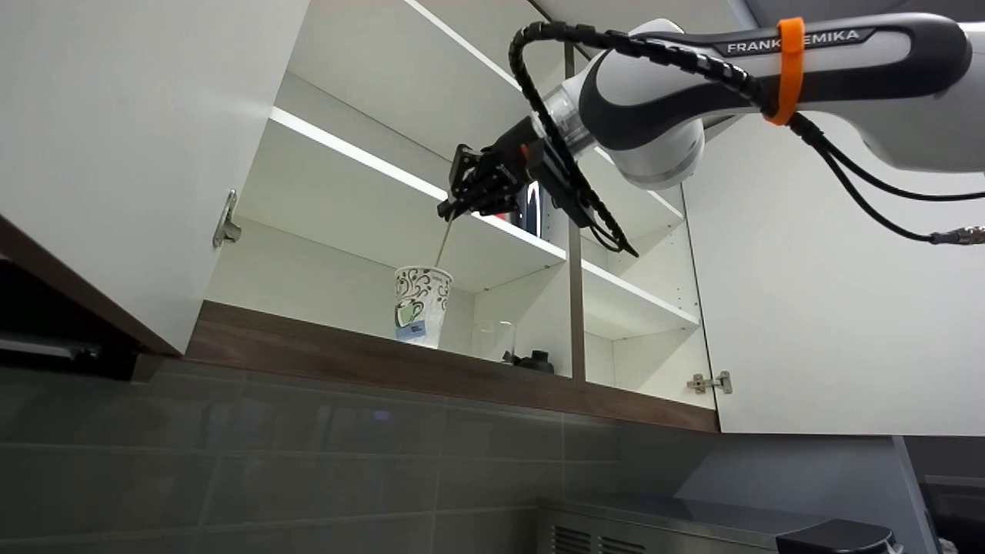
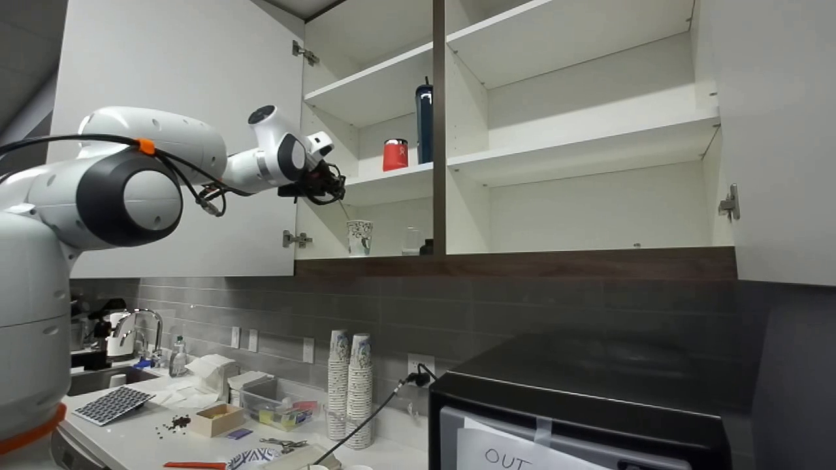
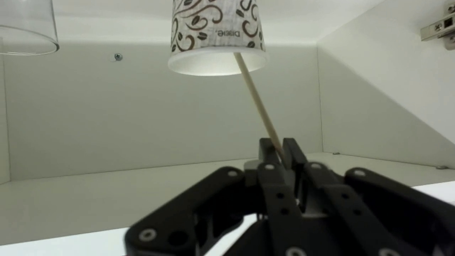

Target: Put the stick in the cup on the counter

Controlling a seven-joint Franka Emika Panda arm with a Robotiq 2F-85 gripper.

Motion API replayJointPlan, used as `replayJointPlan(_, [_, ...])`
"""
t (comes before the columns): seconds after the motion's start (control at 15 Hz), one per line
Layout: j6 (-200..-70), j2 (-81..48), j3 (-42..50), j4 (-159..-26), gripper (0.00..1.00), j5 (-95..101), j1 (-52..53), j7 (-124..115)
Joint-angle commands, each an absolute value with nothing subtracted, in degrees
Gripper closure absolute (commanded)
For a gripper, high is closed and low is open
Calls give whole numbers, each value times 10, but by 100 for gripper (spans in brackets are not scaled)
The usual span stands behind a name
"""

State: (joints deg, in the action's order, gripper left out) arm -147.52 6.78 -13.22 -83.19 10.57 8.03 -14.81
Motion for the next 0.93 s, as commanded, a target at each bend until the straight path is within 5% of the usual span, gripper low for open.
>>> replayJointPlan(0.0, [-1480,53,-138,-810,68,145,73,-191])
replayJointPlan(0.13, [-1479,49,-139,-806,68,164,72,-211])
replayJointPlan(0.73, [-1477,36,-136,-789,1,233,71,-274])
replayJointPlan(0.87, [-1475,34,-135,-787,0,236,72,-277])
